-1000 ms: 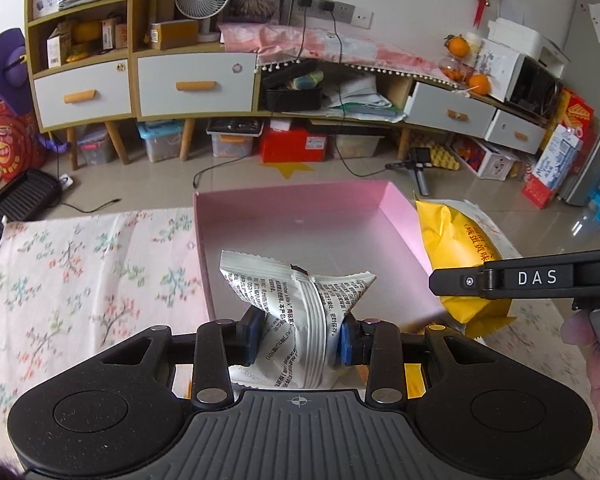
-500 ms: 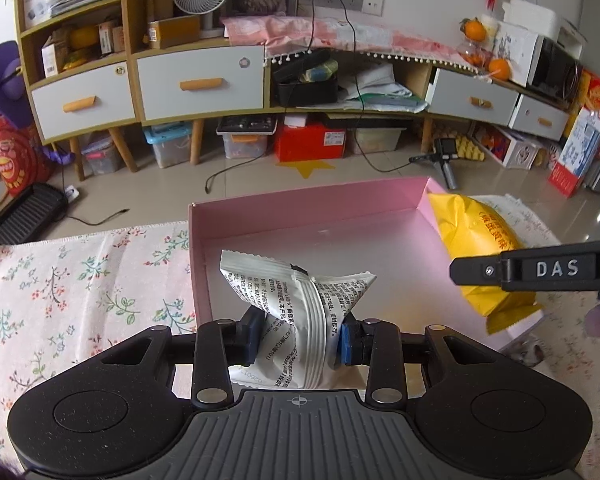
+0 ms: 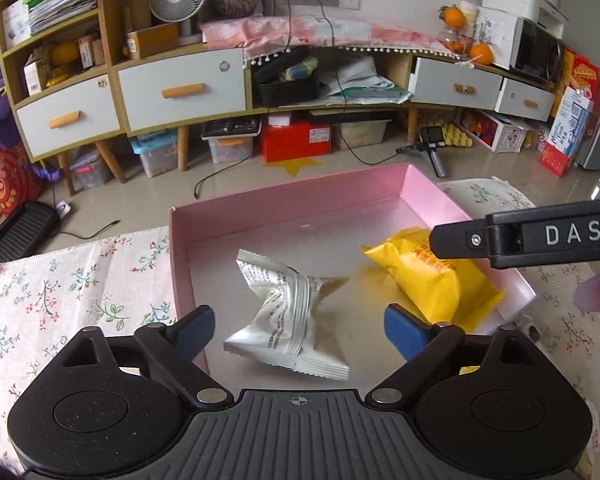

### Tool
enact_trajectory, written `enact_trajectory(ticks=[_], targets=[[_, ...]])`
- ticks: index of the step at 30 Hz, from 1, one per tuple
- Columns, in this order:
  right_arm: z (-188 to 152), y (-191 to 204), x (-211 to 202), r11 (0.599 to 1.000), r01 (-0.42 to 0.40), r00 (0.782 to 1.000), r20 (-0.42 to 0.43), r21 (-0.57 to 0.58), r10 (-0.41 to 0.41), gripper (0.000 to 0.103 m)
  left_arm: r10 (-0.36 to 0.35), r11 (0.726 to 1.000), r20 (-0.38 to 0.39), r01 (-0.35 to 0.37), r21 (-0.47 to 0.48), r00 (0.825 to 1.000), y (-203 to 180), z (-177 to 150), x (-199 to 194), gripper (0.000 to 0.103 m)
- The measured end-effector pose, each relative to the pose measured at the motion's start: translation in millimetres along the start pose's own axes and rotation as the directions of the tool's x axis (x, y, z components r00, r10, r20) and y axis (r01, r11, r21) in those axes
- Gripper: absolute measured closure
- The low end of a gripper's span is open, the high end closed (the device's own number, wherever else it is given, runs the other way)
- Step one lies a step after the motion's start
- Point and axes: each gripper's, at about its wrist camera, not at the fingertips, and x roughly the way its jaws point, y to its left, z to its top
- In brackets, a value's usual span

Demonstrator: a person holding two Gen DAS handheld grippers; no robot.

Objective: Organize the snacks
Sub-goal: 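Carry both packs into the pink box and open both tools to release, then withdraw both open tools from the box back over the snack pile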

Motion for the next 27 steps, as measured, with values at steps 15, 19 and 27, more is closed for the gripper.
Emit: enact_trajectory(ticks=[15, 19, 27], targets=[[-7.2, -3.3, -44.4, 1.0, 0.015, 1.0, 0.009, 0.004, -0.015, 0.009, 0.0, 1.0, 0.024, 0.0, -0.015, 1.0, -9.4, -15.4, -59.6, 0.005], [-15.3, -4.2, -60.6, 1.0, 0.017, 1.0, 0.011, -0.002, -0.017, 0.006, 0.006, 1.0, 0.016, -0.006, -0.002, 1.0, -14.6, -22.8, -76.0, 0.004], [-30.2, -2.1, -84.0, 1.0, 0.019, 1.0, 0.003, -0.01, -0.019, 0.004, 0.003, 1.0, 0.013, -0.003, -0.015, 1.0, -17.3, -40.5, -107.6, 0.004]])
